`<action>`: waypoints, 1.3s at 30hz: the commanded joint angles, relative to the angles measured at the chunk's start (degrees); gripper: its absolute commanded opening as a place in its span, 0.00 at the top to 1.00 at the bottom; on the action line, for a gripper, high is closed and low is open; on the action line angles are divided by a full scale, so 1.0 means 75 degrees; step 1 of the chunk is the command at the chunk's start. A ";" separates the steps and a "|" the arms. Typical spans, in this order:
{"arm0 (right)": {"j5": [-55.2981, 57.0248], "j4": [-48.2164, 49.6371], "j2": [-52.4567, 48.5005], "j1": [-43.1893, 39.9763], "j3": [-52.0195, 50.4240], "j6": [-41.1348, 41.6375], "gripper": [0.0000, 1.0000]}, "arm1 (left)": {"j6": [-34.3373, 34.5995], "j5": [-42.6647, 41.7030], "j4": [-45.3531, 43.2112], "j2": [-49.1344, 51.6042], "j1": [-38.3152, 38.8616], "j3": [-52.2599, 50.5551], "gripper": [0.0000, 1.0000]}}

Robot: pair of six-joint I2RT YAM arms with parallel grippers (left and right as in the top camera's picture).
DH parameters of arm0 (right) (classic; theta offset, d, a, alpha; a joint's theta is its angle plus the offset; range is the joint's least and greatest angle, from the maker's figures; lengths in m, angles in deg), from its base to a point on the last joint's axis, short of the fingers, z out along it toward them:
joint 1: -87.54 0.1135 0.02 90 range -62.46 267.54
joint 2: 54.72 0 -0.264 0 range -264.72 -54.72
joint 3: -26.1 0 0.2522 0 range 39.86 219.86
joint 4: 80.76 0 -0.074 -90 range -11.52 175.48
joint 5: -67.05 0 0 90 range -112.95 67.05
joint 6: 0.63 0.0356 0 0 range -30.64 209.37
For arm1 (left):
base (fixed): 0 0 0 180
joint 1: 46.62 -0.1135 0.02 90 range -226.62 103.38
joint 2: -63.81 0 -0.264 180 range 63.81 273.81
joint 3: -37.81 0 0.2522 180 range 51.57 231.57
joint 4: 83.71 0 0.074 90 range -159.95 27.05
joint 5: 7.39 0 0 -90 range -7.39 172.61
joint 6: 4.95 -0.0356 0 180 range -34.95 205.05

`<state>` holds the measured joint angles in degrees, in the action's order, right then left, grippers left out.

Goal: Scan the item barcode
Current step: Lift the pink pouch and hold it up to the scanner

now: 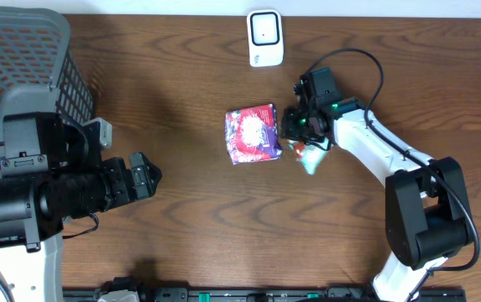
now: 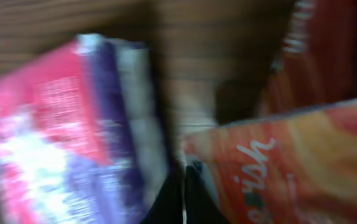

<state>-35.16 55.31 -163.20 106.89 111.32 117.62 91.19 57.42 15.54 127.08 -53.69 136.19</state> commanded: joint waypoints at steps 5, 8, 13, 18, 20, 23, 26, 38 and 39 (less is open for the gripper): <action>0.0551 -0.0463 0.0388 -0.0023 0.0119 -0.0388 0.98 | -0.0041 -0.0038 0.0023 0.0009 -0.0026 -0.0017 0.02; 0.0157 -0.0458 0.0787 -0.0023 0.0143 -0.0466 0.89 | -0.0041 -0.0038 0.0023 0.0009 -0.0026 -0.0017 0.02; -0.0055 -0.0405 0.1547 -0.0023 0.0149 -0.0463 0.66 | -0.0041 -0.0038 0.0023 0.0009 -0.0026 -0.0017 0.02; -0.0393 -0.0341 0.1880 -0.0017 0.0149 -0.0458 0.37 | -0.0041 -0.0038 0.0023 0.0009 -0.0026 -0.0017 0.02; -0.0536 -0.0315 0.1842 0.0006 0.0140 -0.0460 0.25 | -0.0041 -0.0038 0.0023 0.0009 -0.0026 -0.0017 0.02; -0.0527 -0.0291 0.1702 0.0067 0.0128 -0.0460 0.07 | -0.0041 -0.0038 0.0023 0.0009 -0.0026 -0.0017 0.02; -0.0525 -0.0198 0.1489 0.0085 0.0128 -0.0393 0.01 | -0.0041 -0.0038 0.0023 0.0009 -0.0026 -0.0017 0.02; -0.0979 0.0807 0.0309 0.0131 0.0128 0.0213 0.24 | -0.0041 -0.0038 0.0023 0.0009 -0.0026 -0.0017 0.02; -0.1174 0.0898 0.0224 0.0152 0.0128 0.0047 0.25 | -0.0041 -0.0038 0.0023 0.0009 -0.0026 -0.0017 0.02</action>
<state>-40.12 61.01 -159.40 107.02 111.54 118.84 91.19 57.42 15.54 127.08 -53.69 136.19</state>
